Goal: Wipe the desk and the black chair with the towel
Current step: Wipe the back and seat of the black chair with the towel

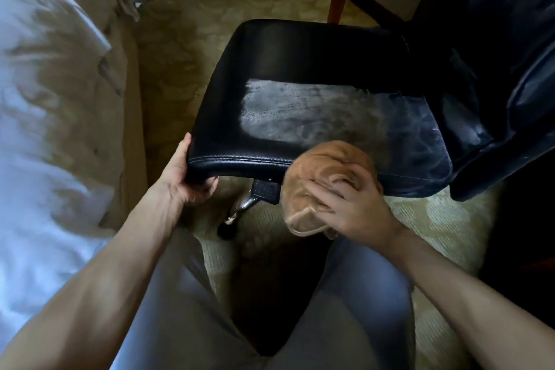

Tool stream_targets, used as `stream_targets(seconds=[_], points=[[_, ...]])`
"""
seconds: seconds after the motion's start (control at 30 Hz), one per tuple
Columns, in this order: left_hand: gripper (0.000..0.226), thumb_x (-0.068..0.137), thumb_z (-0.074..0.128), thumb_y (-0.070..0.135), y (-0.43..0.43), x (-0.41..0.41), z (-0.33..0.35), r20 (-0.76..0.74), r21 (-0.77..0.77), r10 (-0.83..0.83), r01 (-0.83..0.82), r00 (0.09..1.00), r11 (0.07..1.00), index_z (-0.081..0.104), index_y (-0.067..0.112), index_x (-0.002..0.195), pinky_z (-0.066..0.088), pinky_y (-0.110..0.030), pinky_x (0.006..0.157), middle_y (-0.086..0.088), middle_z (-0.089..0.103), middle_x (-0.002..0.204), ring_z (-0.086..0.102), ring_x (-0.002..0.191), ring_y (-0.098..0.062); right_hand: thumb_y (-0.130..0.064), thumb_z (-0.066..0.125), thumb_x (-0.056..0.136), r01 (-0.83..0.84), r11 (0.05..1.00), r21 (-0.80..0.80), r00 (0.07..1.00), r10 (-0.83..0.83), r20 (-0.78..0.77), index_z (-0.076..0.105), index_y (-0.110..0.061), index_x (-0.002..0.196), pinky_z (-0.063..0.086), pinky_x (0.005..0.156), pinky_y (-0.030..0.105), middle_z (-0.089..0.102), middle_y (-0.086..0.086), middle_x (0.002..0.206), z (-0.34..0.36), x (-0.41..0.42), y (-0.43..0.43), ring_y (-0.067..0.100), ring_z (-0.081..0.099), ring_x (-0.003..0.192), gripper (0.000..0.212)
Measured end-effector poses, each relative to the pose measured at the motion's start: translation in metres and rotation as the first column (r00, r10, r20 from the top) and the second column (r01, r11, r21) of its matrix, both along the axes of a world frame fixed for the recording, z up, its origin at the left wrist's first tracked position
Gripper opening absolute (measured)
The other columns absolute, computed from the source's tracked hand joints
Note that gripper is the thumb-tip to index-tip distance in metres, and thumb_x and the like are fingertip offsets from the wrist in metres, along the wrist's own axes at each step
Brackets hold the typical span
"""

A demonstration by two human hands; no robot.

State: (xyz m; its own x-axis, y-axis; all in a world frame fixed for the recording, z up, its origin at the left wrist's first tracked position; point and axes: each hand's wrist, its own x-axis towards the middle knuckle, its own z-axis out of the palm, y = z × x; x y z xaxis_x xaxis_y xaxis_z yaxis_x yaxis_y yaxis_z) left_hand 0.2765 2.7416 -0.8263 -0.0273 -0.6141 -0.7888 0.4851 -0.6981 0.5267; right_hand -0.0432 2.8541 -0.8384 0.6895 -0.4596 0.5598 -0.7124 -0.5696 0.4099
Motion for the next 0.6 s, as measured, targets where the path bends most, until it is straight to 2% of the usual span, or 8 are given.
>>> stream_targets(seconds=[0.1, 0.17, 0.23, 0.33, 0.4, 0.47, 0.53, 0.6], points=[[0.061, 0.082, 0.061, 0.081, 0.008, -0.013, 0.006, -0.109, -0.066, 0.122, -0.130, 0.986, 0.989, 0.066, 0.021, 0.091, 0.046, -0.025, 0.102, 0.000, 0.067, 0.080, 0.063, 0.075, -0.016, -0.015, 0.056, 0.103, 0.057, 0.998, -0.003, 0.998, -0.056, 0.020, 0.072, -0.024, 0.082, 0.039, 0.099, 0.055, 0.071, 0.001, 0.131, 0.001, -0.012, 0.013, 0.025, 0.053, 0.104, 0.028], [0.062, 0.084, 0.056, 0.083, 0.024, -0.032, 0.005, -0.166, -0.132, 0.151, -0.174, 0.974, 0.976, 0.067, 0.023, 0.095, 0.049, -0.026, 0.086, 0.001, 0.065, 0.090, 0.061, 0.077, -0.015, -0.017, 0.056, 0.104, 0.050, 0.999, -0.014, 0.998, -0.050, 0.047, 0.069, -0.024, 0.084, 0.040, 0.100, 0.055, 0.069, 0.002, 0.135, 0.004, 0.000, 0.015, 0.027, 0.055, 0.107, 0.025], [0.068, 0.084, 0.054, 0.084, 0.050, -0.053, -0.001, -0.161, -0.199, -0.011, -0.022, 0.987, 0.980, 0.070, 0.020, 0.099, 0.048, -0.031, 0.078, -0.003, 0.066, 0.095, 0.063, 0.080, -0.017, -0.020, 0.057, 0.104, -0.014, 1.000, -0.027, 0.996, 0.016, 0.085, 0.065, -0.024, 0.090, 0.042, 0.100, 0.054, 0.067, 0.002, 0.137, 0.005, 0.028, 0.014, 0.027, 0.060, 0.112, 0.016], [0.076, 0.094, 0.048, 0.074, 0.083, -0.072, 0.007, -0.104, -0.214, -0.339, 0.312, 0.935, 0.926, 0.072, 0.007, 0.118, 0.058, -0.042, 0.091, -0.018, 0.075, 0.117, 0.073, 0.105, -0.030, -0.023, 0.056, 0.102, -0.097, 0.995, -0.008, 0.991, 0.097, 0.090, 0.062, -0.024, 0.098, 0.043, 0.104, 0.052, 0.066, 0.001, 0.138, 0.003, 0.074, 0.009, 0.025, 0.061, 0.118, 0.007], [0.057, 0.099, 0.057, 0.055, 0.080, -0.065, 0.011, -0.010, -0.261, -0.260, 0.248, 0.966, 0.933, 0.071, 0.003, 0.117, 0.063, -0.040, 0.083, -0.020, 0.076, 0.116, 0.076, 0.100, -0.027, -0.022, 0.052, 0.102, -0.050, 0.998, 0.026, 0.999, 0.049, 0.022, 0.071, -0.025, 0.100, 0.038, 0.110, 0.053, 0.063, 0.003, 0.142, -0.005, 0.083, 0.001, 0.024, 0.054, 0.125, 0.019], [0.044, 0.093, 0.068, 0.042, 0.070, -0.060, 0.015, 0.055, -0.295, -0.165, 0.174, 0.985, 0.939, 0.072, 0.002, 0.111, 0.062, -0.040, 0.086, -0.019, 0.076, 0.114, 0.077, 0.097, -0.024, -0.021, 0.051, 0.100, 0.024, 0.999, 0.031, 0.998, -0.022, -0.052, 0.076, -0.028, 0.099, 0.032, 0.115, 0.053, 0.063, 0.003, 0.143, -0.011, 0.072, -0.006, 0.019, 0.046, 0.126, 0.026], [0.031, 0.092, 0.070, 0.035, 0.067, -0.060, 0.012, 0.098, -0.310, -0.100, 0.126, 0.990, 0.942, 0.072, 0.005, 0.096, 0.063, -0.033, 0.088, -0.016, 0.079, 0.102, 0.078, 0.087, -0.018, -0.018, 0.057, 0.098, 0.045, 0.998, 0.036, 0.996, -0.042, -0.083, 0.077, -0.025, 0.096, 0.032, 0.115, 0.053, 0.066, 0.004, 0.138, -0.013, 0.055, -0.006, 0.018, 0.046, 0.121, 0.022], [0.026, 0.096, 0.069, 0.031, 0.066, -0.062, 0.006, 0.124, -0.316, -0.051, 0.088, 0.991, 0.944, 0.070, 0.006, 0.095, 0.063, -0.029, 0.085, -0.015, 0.079, 0.095, 0.077, 0.081, -0.015, -0.019, 0.062, 0.098, 0.052, 0.998, 0.041, 0.997, -0.049, -0.065, 0.075, -0.024, 0.090, 0.035, 0.110, 0.053, 0.069, 0.004, 0.134, -0.011, 0.032, 0.001, 0.020, 0.048, 0.114, 0.016]])
